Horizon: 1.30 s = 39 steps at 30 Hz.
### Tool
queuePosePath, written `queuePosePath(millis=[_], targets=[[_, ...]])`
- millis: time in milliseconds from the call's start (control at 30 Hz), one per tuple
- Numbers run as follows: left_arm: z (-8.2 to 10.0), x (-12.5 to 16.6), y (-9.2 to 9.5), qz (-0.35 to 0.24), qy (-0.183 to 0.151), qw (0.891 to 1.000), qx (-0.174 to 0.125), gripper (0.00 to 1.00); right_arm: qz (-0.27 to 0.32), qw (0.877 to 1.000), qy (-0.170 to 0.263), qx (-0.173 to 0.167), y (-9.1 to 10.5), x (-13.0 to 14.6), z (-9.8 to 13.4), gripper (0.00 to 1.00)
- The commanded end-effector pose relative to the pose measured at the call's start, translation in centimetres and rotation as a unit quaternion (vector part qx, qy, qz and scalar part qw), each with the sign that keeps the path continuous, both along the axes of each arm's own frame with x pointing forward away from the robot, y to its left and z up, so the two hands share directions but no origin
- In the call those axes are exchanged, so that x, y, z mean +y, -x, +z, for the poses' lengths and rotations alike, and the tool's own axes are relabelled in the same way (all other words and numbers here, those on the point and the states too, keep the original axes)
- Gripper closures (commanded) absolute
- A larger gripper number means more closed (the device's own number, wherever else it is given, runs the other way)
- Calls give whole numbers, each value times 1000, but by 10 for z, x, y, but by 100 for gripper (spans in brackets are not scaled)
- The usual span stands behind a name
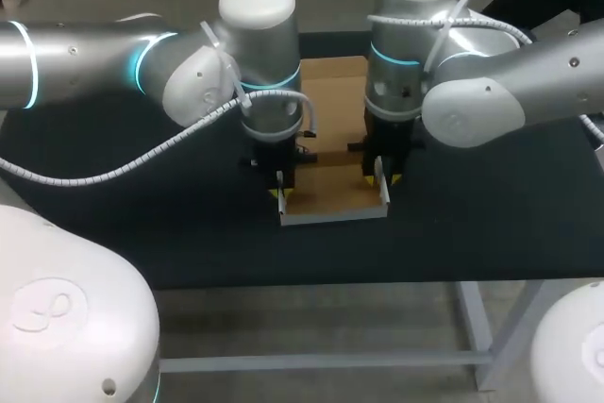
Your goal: Assemble the packaging by folding the flat box into shape, placing the metal phone stand inside, and closing the box properly
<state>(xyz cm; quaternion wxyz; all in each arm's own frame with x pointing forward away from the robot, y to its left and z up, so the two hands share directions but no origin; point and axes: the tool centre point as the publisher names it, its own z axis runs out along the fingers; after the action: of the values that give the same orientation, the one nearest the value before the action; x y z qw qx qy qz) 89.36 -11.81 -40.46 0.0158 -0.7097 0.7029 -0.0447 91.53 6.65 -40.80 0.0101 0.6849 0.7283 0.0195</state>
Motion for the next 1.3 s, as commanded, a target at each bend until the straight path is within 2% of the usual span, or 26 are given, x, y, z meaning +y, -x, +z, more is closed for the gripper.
queuePosePath(millis=[33,300,433,467,500,1000,1067,1133,1200,1300], targets=[[-11,-4,-1,-2,-2,1000,0,100,2,999,-18,-30,18,-16,18,0],[-9,-6,-1,-5,-4,1000,-2,100,59,993,-63,-83,33,-28,40,0],[-9,-6,-1,-7,-4,1000,-1,100,132,978,-108,-124,43,-39,54,0],[-8,-6,-1,-8,-4,1000,0,100,145,977,-102,-122,45,-42,57,0],[-8,-6,-1,-8,-4,1000,0,100,164,977,-70,-116,45,-43,59,0],[-6,-6,0,-9,-2,1000,-2,100,164,977,-70,-116,45,-43,59,0],[-6,-6,-1,-11,-2,1000,-1,100,202,967,-92,-124,51,-46,67,0],[-5,-6,-1,-12,-2,1000,-1,100,240,953,-137,-124,57,-54,75,0],[-4,-5,-1,-13,-2,1000,-1,100,270,942,-155,-126,64,-62,81,0],[-3,-4,-1,-17,-3,1000,-1,100,322,917,-194,-132,74,-76,90,0]])
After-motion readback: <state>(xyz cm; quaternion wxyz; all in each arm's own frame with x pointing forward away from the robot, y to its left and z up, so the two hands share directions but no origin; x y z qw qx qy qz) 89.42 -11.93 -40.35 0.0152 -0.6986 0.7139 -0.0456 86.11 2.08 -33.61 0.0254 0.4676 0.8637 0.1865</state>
